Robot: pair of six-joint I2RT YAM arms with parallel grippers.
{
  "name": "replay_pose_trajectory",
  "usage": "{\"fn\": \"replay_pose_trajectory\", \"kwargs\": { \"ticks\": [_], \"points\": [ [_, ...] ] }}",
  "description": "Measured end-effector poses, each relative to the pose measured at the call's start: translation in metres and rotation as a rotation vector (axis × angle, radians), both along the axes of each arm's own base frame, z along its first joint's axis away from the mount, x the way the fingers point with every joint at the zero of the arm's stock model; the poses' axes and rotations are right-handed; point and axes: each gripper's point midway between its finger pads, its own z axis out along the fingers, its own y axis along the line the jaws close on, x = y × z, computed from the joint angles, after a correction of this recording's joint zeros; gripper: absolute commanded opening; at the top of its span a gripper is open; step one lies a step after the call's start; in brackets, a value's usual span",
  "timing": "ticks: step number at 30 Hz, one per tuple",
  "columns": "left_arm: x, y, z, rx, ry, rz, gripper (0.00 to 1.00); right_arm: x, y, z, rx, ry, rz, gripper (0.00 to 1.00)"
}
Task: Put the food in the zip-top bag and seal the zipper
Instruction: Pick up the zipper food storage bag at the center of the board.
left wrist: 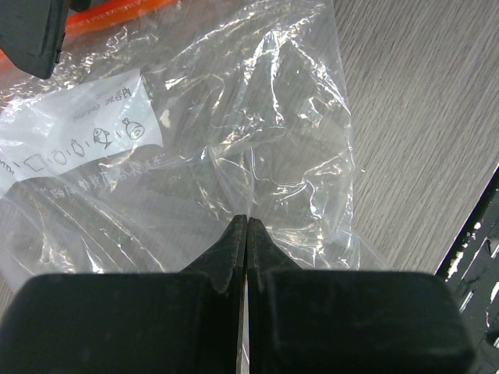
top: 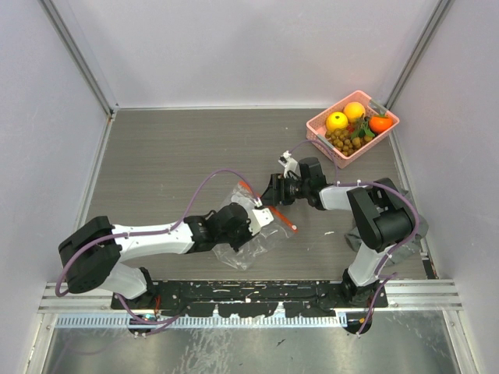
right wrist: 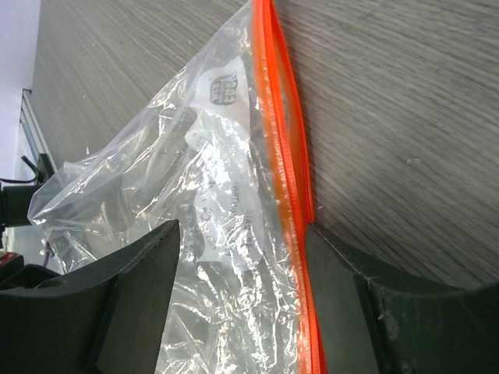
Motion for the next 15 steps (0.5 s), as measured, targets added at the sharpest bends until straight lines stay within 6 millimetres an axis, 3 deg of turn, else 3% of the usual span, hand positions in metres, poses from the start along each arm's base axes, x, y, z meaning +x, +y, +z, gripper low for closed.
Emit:
{"fn": "replay_pose_trajectory", "kwargs": {
  "ticks": [9,15],
  "points": [
    [-0.0024,0.0042,-0.0070,0.008,0.005,0.000,0.00,0.0093,-0.0034,-0.0006,-0.030,-0.022,-0.038,0.72],
    [-0.0022,0.0038,-0.0071,0.005,0.003,0.000,0.00,0.0031,0.0006,0.0010,-0.007,-0.008,-0.004,0.67]
  ]
}}
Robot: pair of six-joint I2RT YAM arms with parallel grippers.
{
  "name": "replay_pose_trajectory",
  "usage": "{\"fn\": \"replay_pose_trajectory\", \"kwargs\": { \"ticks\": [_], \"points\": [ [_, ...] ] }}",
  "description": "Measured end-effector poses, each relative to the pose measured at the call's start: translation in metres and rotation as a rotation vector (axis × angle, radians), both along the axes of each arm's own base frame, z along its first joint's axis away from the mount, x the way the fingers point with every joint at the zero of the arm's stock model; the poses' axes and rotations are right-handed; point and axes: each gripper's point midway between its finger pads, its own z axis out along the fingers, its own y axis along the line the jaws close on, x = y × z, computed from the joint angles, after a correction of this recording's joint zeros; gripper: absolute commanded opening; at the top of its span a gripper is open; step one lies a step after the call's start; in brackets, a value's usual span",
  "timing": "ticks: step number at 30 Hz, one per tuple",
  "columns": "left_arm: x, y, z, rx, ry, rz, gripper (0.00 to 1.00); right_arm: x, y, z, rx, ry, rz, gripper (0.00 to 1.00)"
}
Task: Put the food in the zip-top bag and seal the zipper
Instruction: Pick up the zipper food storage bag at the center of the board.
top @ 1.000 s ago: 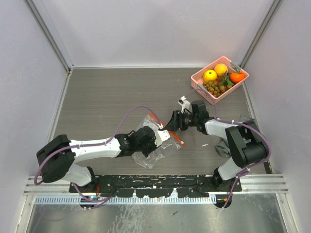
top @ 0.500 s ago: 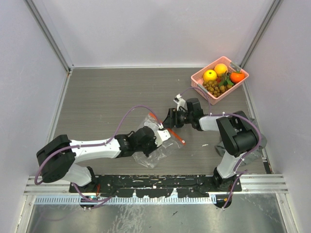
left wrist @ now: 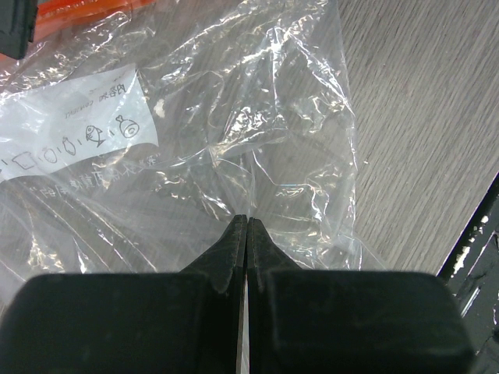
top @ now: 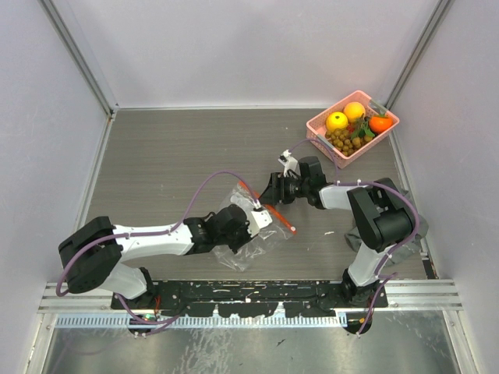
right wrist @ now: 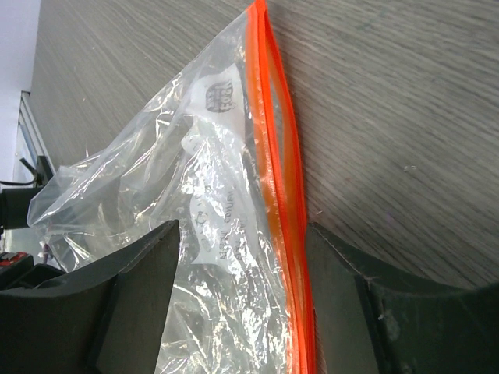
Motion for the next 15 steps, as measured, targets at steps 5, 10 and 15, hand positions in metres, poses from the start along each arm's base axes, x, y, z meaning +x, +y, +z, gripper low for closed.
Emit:
{"fn": "replay_pose_trajectory", "kwargs": {
  "ticks": [5,10,15],
  "points": [
    [0.001,-0.001,0.000,-0.006,-0.004,0.000,0.00,-0.007,0.004,-0.005,0.009,0.023,0.031,0.67],
    [0.001,-0.001,0.000,-0.011,-0.006,0.000,0.00,-0.008,0.003,-0.008,-0.001,0.021,0.034,0.62],
    [0.001,0.000,-0.001,-0.008,-0.006,0.001,0.00,-0.012,0.005,-0.006,0.016,0.026,0.058,0.54]
  ]
}}
